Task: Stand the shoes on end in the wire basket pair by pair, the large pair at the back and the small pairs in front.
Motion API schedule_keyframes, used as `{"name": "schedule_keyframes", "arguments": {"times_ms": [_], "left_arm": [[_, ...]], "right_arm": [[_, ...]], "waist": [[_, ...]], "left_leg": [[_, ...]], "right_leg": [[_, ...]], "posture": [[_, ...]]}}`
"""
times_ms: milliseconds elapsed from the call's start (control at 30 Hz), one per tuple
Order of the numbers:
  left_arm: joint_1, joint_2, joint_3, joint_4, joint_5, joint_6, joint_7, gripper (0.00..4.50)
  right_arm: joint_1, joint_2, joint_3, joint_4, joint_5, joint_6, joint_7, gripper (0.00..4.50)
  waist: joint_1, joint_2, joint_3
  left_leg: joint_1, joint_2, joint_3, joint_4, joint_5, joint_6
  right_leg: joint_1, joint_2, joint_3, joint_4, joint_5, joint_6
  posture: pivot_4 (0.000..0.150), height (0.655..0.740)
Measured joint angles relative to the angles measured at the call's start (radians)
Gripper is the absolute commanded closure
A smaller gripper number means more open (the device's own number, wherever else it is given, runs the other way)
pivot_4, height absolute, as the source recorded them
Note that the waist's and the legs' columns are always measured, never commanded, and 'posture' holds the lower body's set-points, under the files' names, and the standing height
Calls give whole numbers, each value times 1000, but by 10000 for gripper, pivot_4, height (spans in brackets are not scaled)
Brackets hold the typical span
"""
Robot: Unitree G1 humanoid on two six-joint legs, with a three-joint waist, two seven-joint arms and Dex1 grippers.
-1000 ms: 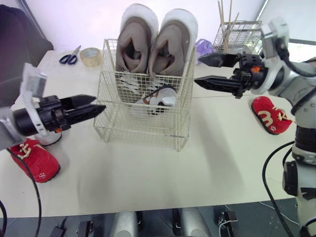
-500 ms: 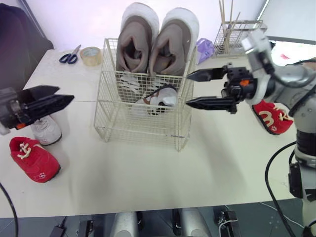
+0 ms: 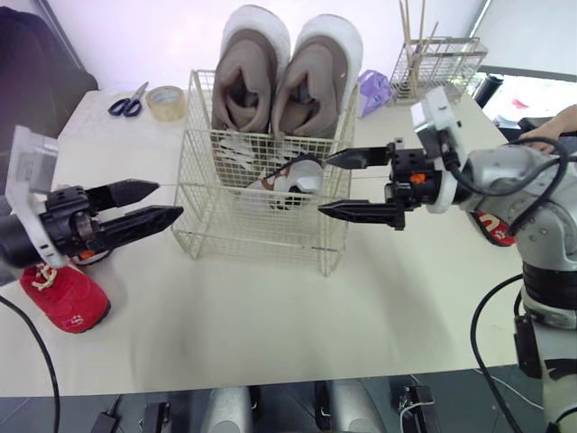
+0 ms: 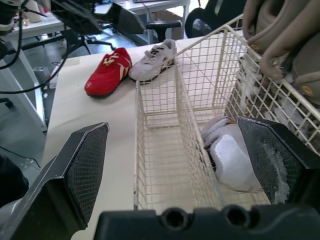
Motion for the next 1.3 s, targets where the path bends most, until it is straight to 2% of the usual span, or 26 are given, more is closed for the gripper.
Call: {"name": "schedule_keyframes", "arguments": {"times_ms": [133, 267, 333, 433, 533, 700, 967, 1300], "left_arm": [[5, 3, -11, 18, 76, -20, 21, 622], [33, 9, 9, 119, 173, -30, 48, 622], [41, 20, 26, 192, 237, -40, 65, 622], [43, 98, 50, 360, 324, -35, 61, 622], [39, 139, 110, 485, 372, -33, 7, 622], [24, 178, 108, 667, 461, -54, -57, 622], [-73, 181, 9, 915, 597, -143, -149, 622], [-201, 179, -64, 1061, 699, -223, -217, 622]], "right_arm": [[-12, -15, -12, 11, 23, 30, 4, 0], [-62, -39, -68, 31, 130, 104, 35, 0], [-105, -55, -87, 66, 161, 119, 64, 0], [-158, -83, -86, 123, 167, 120, 125, 0], [-187, -87, -56, 145, 155, 107, 173, 0], [-215, -76, -25, 145, 172, 125, 220, 0], [-231, -59, 10, 78, 199, 138, 252, 0], [-223, -42, 41, 55, 143, 52, 245, 0]], "waist": [[-2, 0, 0], [-4, 0, 0], [-4, 0, 0], [-5, 0, 0], [-5, 0, 0], [-4, 0, 0], [-6, -2, -1], [-5, -4, -2]], "left_leg": [[0, 0, 0, 0, 0, 0], [0, 0, 0, -1, 0, 0], [0, 0, 0, -1, 0, 0], [0, 0, 1, -1, 0, 0], [0, 1, 1, -1, -1, 0], [-1, 1, 1, -2, -1, 0], [-2, 2, 2, -3, -3, -3], [-13, 0, 4, 0, 0, 0]], "right_leg": [[0, 0, 0, 0, 0, 0], [-2, 1, 0, 1, 0, 1], [-2, 1, 0, 1, 0, 0], [-4, 0, 0, 0, -1, -2], [-6, -1, 0, -1, -1, -2], [-7, -2, 0, -1, -1, -3], [-9, -8, 0, -1, 0, -4], [-15, -6, -2, 1, 2, -2]], "posture": [[1500, 7400], [1500, 7400], [1500, 7400], [1500, 7400], [1500, 7400], [1500, 7400], [1500, 7400], [1500, 7400]]}}
